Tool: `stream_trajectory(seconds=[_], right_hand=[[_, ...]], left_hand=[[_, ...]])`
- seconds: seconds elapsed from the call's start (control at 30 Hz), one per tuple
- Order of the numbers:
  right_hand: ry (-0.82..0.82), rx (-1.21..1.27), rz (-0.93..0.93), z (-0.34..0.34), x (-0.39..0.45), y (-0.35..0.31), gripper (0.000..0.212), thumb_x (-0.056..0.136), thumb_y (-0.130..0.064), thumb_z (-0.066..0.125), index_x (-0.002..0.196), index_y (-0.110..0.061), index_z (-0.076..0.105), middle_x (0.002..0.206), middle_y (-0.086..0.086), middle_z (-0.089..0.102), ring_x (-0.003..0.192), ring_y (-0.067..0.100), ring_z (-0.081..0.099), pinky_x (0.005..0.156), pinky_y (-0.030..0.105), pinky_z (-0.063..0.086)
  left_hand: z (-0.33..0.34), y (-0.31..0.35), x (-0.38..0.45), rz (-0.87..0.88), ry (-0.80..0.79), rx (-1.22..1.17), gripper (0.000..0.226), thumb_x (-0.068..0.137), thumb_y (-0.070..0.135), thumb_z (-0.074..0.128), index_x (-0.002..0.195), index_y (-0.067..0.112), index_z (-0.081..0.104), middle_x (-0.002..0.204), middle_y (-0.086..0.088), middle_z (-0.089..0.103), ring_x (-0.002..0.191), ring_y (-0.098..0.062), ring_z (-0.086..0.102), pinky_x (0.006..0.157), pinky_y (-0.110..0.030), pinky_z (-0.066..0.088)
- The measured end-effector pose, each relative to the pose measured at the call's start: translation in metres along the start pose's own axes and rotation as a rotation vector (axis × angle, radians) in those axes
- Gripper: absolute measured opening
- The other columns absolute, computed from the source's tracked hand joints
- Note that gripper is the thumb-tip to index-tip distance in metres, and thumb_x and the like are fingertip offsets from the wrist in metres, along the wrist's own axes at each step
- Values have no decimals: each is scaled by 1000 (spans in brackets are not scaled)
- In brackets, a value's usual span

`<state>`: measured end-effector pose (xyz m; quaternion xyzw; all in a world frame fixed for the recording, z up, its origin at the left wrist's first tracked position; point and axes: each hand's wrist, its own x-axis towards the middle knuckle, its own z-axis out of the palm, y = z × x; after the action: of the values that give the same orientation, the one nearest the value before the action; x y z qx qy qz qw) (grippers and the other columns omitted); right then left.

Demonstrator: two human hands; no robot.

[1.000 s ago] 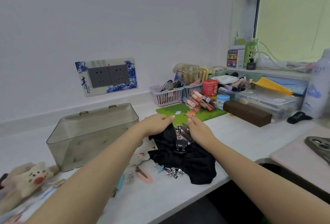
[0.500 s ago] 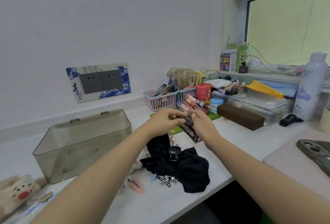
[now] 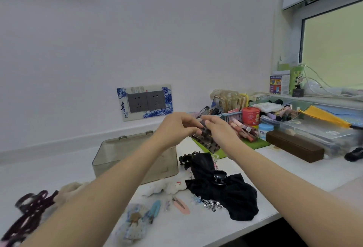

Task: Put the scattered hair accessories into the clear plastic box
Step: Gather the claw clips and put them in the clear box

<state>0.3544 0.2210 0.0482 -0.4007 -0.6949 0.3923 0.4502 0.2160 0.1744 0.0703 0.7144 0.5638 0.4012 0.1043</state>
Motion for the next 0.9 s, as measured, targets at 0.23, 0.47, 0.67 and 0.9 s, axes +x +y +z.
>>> stream_trajectory(seconds=[0.23,0.47,0.67,0.9], right_hand=[[-158,218,-31,71,26,-28,21,94,-22,45,103,-19,63,101,3,64,86,16,60,85,36,52],[-326,149,-17,151,66,-48,24,89,-24,51,75,-13,67,93,13,69,83,26,60,76,34,44],[-477,-75,145,196,103,-41,24,79,-29,70,83,-6,68,85,9,69,73,23,61,63,29,45],[-648,-513,198,225,116,-22,22,83,-30,64,85,-8,60,78,8,55,61,19,45,57,25,37]], left_hand=[[-63,-35,-25,-106,154,55,13,76,8,73,87,13,77,75,8,70,64,7,63,61,-4,43],[-121,-85,-40,-277,327,121,8,75,12,74,81,16,77,75,-5,75,69,-5,65,58,-5,43],[-134,-128,-45,-364,228,272,3,74,17,76,75,15,77,61,8,67,57,-1,59,63,-18,49],[-123,-161,-36,-385,-70,468,5,74,16,75,76,12,76,71,-5,71,65,-18,64,65,-30,53]])
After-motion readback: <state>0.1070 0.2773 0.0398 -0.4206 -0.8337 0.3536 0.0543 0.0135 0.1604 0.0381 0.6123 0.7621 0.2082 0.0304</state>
